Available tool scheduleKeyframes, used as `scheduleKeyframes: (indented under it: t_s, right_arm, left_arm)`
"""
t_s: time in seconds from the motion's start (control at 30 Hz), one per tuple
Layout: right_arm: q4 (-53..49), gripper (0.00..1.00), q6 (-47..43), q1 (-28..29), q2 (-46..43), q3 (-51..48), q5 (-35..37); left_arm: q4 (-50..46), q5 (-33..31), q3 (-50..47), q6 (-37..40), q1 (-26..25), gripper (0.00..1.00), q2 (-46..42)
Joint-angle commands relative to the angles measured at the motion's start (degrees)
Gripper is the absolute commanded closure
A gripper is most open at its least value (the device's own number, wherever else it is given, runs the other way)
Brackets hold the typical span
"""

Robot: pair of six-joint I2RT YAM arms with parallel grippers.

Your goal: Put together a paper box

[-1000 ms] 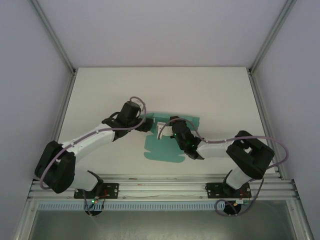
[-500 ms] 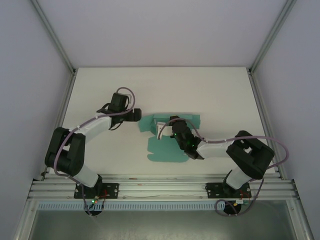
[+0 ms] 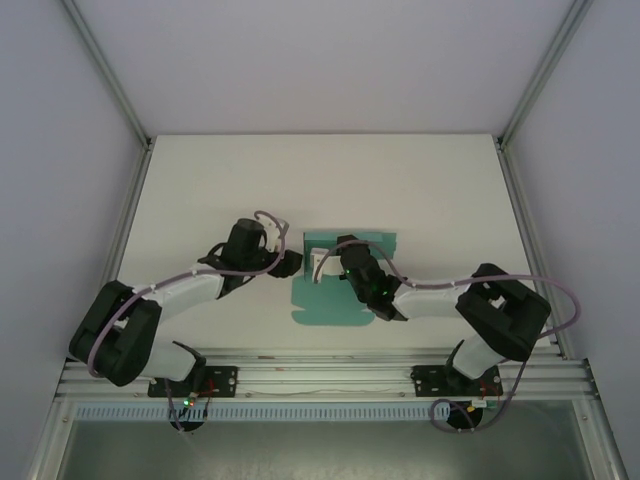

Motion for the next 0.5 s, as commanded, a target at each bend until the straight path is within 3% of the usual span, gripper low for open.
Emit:
scheduleKeyframes:
  t_s: [0.0, 0.13, 0.33, 0.47]
  right_arm:
    - [0.7, 1.00, -0.3, 0.5, -1.4, 0.1, 2.3]
    - [4.4, 1.00, -1.3, 0.5, -1.3, 0.0, 1.8]
    - [9.5, 1.00, -4.3, -1.6, 1.4, 1.8, 2.1]
    - [12.7, 1.00, -4.4, -3.9, 3.8, 1.9, 0.2]
  left_arm:
    - [5.5, 1.4, -1.7, 1.9, -1.2, 0.23, -1.9]
    - [6.9, -1.0, -0.7, 2.8, -2.3, 0.23, -0.2]
    - [5.6, -12.3, 5.5, 1.3, -2.3, 0.23, 5.8]
    - [5.5, -12.9, 7.1, 1.9, -2.4, 0.22, 8.3]
